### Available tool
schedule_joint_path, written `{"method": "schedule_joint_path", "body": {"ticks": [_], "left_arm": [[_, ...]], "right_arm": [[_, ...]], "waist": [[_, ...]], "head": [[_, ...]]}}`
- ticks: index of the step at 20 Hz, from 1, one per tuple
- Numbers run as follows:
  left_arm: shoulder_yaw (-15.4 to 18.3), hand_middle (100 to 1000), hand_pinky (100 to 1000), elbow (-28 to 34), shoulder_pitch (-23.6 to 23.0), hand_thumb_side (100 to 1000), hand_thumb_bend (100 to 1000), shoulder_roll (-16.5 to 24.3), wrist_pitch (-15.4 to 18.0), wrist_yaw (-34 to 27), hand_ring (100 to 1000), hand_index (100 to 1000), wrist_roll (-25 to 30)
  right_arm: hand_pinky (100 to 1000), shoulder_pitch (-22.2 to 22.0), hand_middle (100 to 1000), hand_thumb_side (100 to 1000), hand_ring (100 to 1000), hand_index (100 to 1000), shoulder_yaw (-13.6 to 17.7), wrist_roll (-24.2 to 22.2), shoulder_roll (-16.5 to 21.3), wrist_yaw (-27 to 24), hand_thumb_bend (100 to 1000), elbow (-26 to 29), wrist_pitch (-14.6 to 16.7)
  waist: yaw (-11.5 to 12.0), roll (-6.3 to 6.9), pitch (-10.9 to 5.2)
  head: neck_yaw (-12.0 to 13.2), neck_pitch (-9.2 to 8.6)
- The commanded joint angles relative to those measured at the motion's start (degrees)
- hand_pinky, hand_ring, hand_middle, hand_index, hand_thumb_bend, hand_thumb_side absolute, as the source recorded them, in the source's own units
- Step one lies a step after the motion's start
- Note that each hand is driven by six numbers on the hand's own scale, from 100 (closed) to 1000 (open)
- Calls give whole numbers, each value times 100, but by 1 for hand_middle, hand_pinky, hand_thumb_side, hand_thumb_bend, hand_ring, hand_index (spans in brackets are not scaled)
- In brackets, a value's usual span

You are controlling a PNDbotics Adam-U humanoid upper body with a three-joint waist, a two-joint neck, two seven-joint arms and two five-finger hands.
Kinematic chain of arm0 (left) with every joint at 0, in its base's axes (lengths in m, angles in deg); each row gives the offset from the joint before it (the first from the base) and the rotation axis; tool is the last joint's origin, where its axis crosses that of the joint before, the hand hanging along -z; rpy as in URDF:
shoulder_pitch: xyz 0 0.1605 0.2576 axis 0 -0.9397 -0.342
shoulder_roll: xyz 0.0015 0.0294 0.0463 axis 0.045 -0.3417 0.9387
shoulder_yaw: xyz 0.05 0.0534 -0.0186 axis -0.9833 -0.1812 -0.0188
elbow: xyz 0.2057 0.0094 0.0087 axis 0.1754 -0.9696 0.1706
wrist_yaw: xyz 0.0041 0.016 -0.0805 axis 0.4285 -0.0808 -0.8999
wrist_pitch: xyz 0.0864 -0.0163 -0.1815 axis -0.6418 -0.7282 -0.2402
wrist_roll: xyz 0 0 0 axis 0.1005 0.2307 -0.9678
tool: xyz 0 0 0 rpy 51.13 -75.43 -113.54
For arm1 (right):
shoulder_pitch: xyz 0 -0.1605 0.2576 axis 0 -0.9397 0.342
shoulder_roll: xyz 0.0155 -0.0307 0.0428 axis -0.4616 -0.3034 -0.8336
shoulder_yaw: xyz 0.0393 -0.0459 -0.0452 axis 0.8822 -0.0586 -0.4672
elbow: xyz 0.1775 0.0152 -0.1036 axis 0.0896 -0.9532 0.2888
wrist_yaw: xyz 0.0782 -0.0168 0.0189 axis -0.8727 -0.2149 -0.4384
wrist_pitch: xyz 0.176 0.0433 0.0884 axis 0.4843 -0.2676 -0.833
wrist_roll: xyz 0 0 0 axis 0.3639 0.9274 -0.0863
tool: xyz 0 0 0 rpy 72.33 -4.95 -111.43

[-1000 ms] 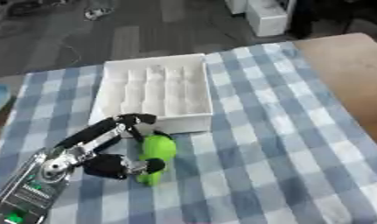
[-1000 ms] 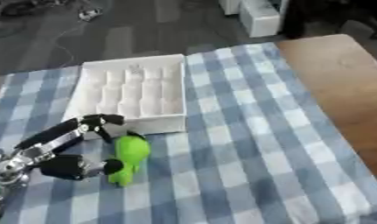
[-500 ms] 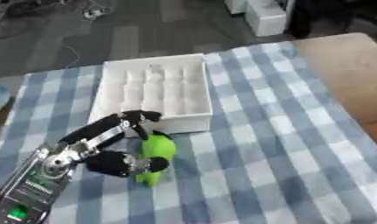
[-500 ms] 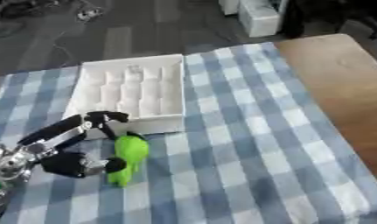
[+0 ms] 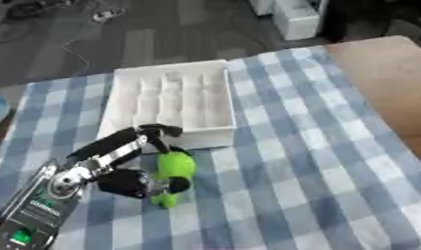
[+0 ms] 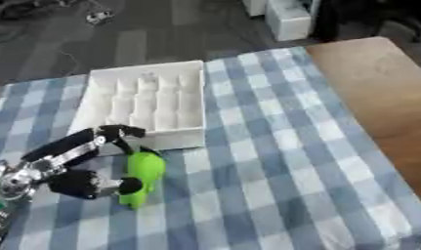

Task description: Pick up objects on the table and place them in the box.

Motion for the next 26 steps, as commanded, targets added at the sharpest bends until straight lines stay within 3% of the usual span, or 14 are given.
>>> {"method": "schedule_joint_path", "body": {"ticks": [1, 8, 16, 26], "left_arm": [[48, 879, 1000, 48, 98, 794, 629, 74, 110, 193, 758, 951, -68], [64, 877, 1000, -173, 83, 865, 603, 84, 158, 445, 753, 943, -239], [123, 893, 1000, -411, 90, 886, 619, 79, -38, 761, 779, 945, 22], [60, 897, 1000, -652, 241, 929, 590, -2, 72, 778, 783, 953, 234]], "right_arm": [[453, 88, 612, 1000, 567, 720, 76, -30, 181, -48, 136, 75, 5], [452, 96, 611, 1000, 567, 719, 89, -49, 179, -89, 132, 75, 5], [452, 93, 611, 1000, 567, 719, 104, -58, 188, -116, 130, 75, 5], [452, 119, 611, 1000, 566, 719, 99, -77, 189, -142, 131, 75, 5]], "waist": [[-9, -18, -49], [-7, -13, -45], [-7, -11, -52], [-30, -5, -43]], "head": [[-61, -47], [-85, -50], [-109, -86], [-80, -95]]}}
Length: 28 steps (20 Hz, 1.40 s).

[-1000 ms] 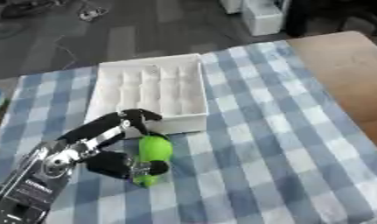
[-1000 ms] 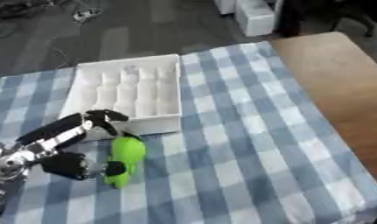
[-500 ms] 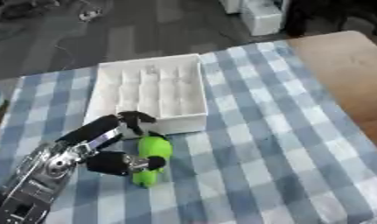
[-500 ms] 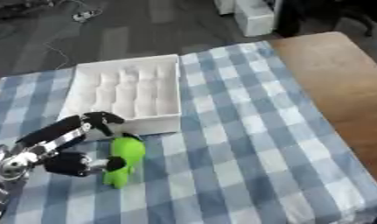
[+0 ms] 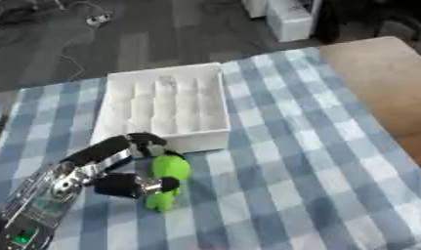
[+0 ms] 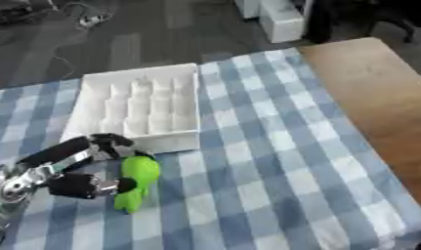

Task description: Pick up objects on the table and place them in the box.

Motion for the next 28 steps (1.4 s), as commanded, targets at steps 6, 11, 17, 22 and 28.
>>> {"method": "schedule_joint_path", "body": {"ticks": [6, 11, 17, 22, 28], "left_arm": [[34, 897, 1000, -205, 141, 935, 597, -5, 49, 7, 784, 954, 48], [51, 897, 1000, -389, 143, 933, 601, -22, 93, 51, 784, 953, -7], [56, 896, 1000, -530, 172, 929, 603, -37, 186, 76, 786, 951, -105], [86, 897, 1000, -560, 296, 930, 593, -88, 203, 95, 786, 952, -107], [146, 900, 1000, -624, 567, 934, 590, -180, 100, 39, 786, 957, -14]], "right_arm": [[452, 103, 610, 1000, 566, 716, 60, -20, 199, -59, 132, 75, 3], [452, 117, 610, 1000, 566, 715, 76, -7, 210, -78, 131, 75, 3], [451, 121, 608, 1000, 565, 711, 82, 1, 212, -88, 133, 75, 3], [451, 116, 608, 1000, 565, 711, 83, 9, 212, -84, 133, 75, 3], [451, 132, 608, 1000, 565, 707, 70, 16, 207, -80, 134, 75, 3]], "waist": [[-35, -10, -39], [-47, -8, -38], [-52, -7, -36], [-49, -9, -39], [-22, -8, -26]], "head": [[-22, -45], [-22, -36], [-35, -11], [-45, -3], [-29, 10]]}}
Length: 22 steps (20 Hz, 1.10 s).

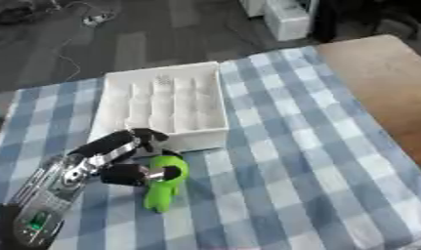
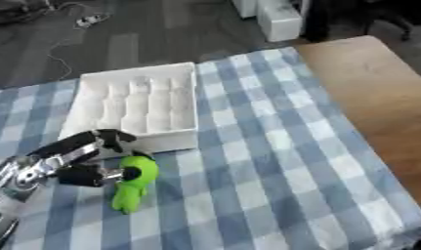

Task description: Pick up objects on the table and place them in the box.

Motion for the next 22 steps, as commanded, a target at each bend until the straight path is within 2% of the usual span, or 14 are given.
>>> {"method": "schedule_joint_path", "body": {"ticks": [1, 7, 11, 14, 22], "left_arm": [[111, 900, 1000, 20, 156, 937, 591, 37, -49, -32, 780, 960, 43], [100, 900, 1000, -92, 157, 937, 595, 12, -85, -54, 781, 962, 52], [41, 898, 1000, -227, 140, 918, 604, 2, -1, 11, 784, 959, 24], [-3, 898, 1000, -307, 98, 937, 607, -14, 61, 69, 786, 960, 8], [-38, 897, 1000, -545, 95, 937, 624, -72, 150, 238, 791, 956, 3]], "right_arm": [[451, 92, 607, 1000, 565, 701, 31, 8, 155, -30, 134, 75, 4], [451, 128, 605, 1000, 565, 696, 19, -9, 156, -39, 133, 75, 4], [451, 97, 605, 1000, 566, 704, 35, -22, 158, -28, 137, 75, 4], [451, 68, 605, 1000, 566, 708, 37, -38, 144, 1, 135, 75, 4], [448, 72, 602, 1000, 563, 695, 10, -40, 123, 24, 135, 75, 4]], "waist": [[20, -17, -25], [-6, -20, 2], [-15, -34, -4], [-16, -37, 0], [-28, -31, 17]], "head": [[-23, 1], [-6, -46], [-18, -74], [-38, -96], [-36, -35]]}}
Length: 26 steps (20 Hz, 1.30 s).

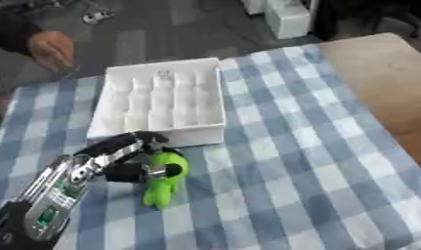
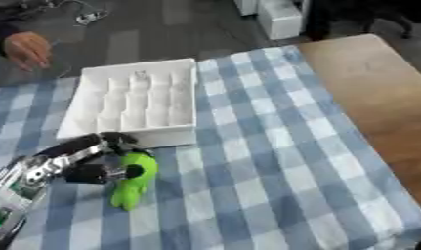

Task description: Pick up objects on the table and place them in the box.

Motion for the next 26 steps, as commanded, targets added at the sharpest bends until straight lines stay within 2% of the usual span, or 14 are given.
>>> {"method": "schedule_joint_path", "body": {"ticks": [1, 9, 14, 18, 19, 20, 23, 24, 25, 26], "left_arm": [[18, 897, 1000, -29, 78, 936, 628, 19, 51, 86, 792, 954, 3], [33, 898, 1000, -210, 139, 925, 661, 1, 73, 239, 800, 949, 31], [28, 900, 1000, -324, 175, 844, 744, -24, 127, 350, 808, 949, 84], [27, 901, 1000, -399, 203, 781, 772, -30, 163, 442, 815, 943, 136], [28, 901, 1000, -416, 205, 790, 763, -29, 168, 467, 815, 943, 154], [31, 901, 1000, -434, 204, 746, 809, -28, 172, 490, 816, 945, 172], [44, 901, 998, -491, 194, 717, 818, -27, 171, 561, 812, 944, 232], [49, 898, 936, -503, 190, 669, 814, -28, 170, 582, 778, 940, 246], [54, 899, 947, -513, 186, 674, 814, -29, 167, 605, 782, 941, 259], [59, 855, 715, -517, 185, 606, 800, -30, 163, 626, 653, 915, 268]], "right_arm": [[447, 39, 600, 1000, 563, 690, 42, 7, 131, -1, 134, 75, 11], [442, 147, 588, 1000, 559, 668, 52, 25, 173, -246, 129, 75, 11], [440, 192, 580, 1000, 557, 656, 92, -8, 193, -392, 125, 75, 11], [439, 221, 577, 1000, 557, 653, 109, -36, 209, -489, 125, 75, 11], [439, 229, 578, 1000, 557, 654, 112, -43, 214, -515, 125, 75, 11], [439, 238, 575, 1000, 556, 650, 117, -49, 218, -540, 126, 75, 11], [438, 266, 574, 1000, 556, 648, 141, -58, 236, -614, 125, 75, 11], [437, 272, 573, 1000, 555, 646, 147, -62, 241, -634, 123, 75, 11], [437, 277, 573, 1000, 555, 646, 154, -66, 245, -654, 123, 75, 11], [436, 280, 572, 1000, 554, 645, 159, -71, 248, -672, 123, 75, 11]], "waist": [[-17, -26, -51], [-100, 8, -48], [-145, 23, -40], [-177, 32, -39], [-185, 35, -40], [-193, 39, -40], [-216, 49, -42], [-220, 52, -43], [-224, 54, -44], [-226, 56, -45]], "head": [[-37, -24], [-63, -17], [-63, -44], [-52, -73], [-48, -78], [-46, -85], [-41, -105], [-39, -109], [-38, -113], [-37, -115]]}}
